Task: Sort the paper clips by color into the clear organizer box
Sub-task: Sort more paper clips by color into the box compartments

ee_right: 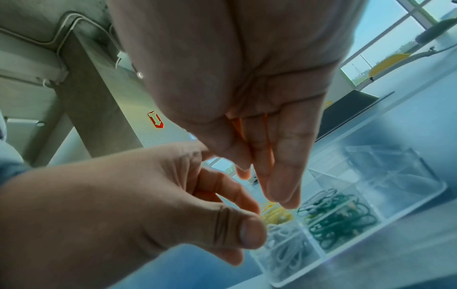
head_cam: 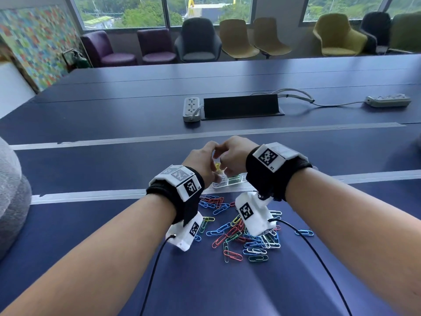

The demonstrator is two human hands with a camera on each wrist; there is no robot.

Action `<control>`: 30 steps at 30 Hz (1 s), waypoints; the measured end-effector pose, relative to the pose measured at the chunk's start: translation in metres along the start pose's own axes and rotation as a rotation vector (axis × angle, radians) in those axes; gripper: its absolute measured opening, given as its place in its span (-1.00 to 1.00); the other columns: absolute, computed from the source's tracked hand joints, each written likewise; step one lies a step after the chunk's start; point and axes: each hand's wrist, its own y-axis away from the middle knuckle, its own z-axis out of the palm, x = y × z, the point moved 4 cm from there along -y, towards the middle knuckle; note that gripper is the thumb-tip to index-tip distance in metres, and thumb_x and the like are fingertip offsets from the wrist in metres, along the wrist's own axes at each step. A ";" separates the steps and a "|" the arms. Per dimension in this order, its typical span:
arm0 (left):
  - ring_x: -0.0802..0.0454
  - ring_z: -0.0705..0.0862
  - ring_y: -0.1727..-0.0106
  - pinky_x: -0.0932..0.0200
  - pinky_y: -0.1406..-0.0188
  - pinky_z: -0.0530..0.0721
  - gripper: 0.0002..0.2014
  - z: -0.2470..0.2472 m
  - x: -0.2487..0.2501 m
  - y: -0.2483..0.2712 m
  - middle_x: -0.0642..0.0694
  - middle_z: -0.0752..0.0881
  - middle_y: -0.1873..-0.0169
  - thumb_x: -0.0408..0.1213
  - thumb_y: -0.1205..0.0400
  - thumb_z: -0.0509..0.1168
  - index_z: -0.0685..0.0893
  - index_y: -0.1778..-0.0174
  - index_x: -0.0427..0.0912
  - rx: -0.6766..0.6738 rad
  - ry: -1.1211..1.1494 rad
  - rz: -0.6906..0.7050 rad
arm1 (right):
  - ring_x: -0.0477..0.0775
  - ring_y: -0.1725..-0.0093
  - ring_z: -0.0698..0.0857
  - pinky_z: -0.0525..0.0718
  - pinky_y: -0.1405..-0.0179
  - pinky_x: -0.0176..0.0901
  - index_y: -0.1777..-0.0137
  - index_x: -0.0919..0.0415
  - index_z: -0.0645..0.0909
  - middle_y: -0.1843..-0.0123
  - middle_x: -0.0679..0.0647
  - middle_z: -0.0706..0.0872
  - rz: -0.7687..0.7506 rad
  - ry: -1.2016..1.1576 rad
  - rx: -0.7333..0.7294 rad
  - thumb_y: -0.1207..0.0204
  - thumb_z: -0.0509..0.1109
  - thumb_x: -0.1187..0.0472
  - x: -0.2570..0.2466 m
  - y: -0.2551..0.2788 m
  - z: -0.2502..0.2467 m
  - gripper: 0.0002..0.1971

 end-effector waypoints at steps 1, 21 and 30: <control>-0.08 0.71 0.09 0.08 0.04 0.66 -0.41 0.000 0.000 0.000 -0.14 0.78 0.09 -0.44 -0.42 0.50 0.44 -0.31 -0.06 -0.002 0.001 -0.002 | 0.26 -0.03 0.79 0.77 -0.09 0.14 -0.14 0.20 0.72 -0.04 0.25 0.80 0.005 -0.017 0.000 -0.52 0.23 0.40 0.002 0.000 -0.002 -0.69; -0.16 0.73 -0.02 0.07 -0.09 0.69 -0.83 0.009 0.009 0.000 -0.20 0.79 0.00 -0.18 -0.58 0.36 0.82 0.01 -0.11 -0.063 -0.282 0.060 | 0.21 -0.02 0.74 0.68 0.09 -0.13 0.07 0.05 0.79 -0.12 0.13 0.74 -0.077 0.406 -0.006 -0.47 0.39 0.32 0.025 -0.001 -0.003 -0.81; -0.04 0.66 -0.16 0.17 -0.15 0.56 -0.78 -0.003 0.006 0.011 -0.10 0.73 -0.12 -0.31 -0.62 0.28 0.75 -0.13 -0.13 -0.048 -0.292 0.115 | 0.20 -0.04 0.74 0.64 0.08 -0.13 0.00 0.06 0.74 -0.10 0.10 0.73 -0.179 0.531 -0.033 -0.51 0.33 0.38 0.021 0.005 -0.001 -0.76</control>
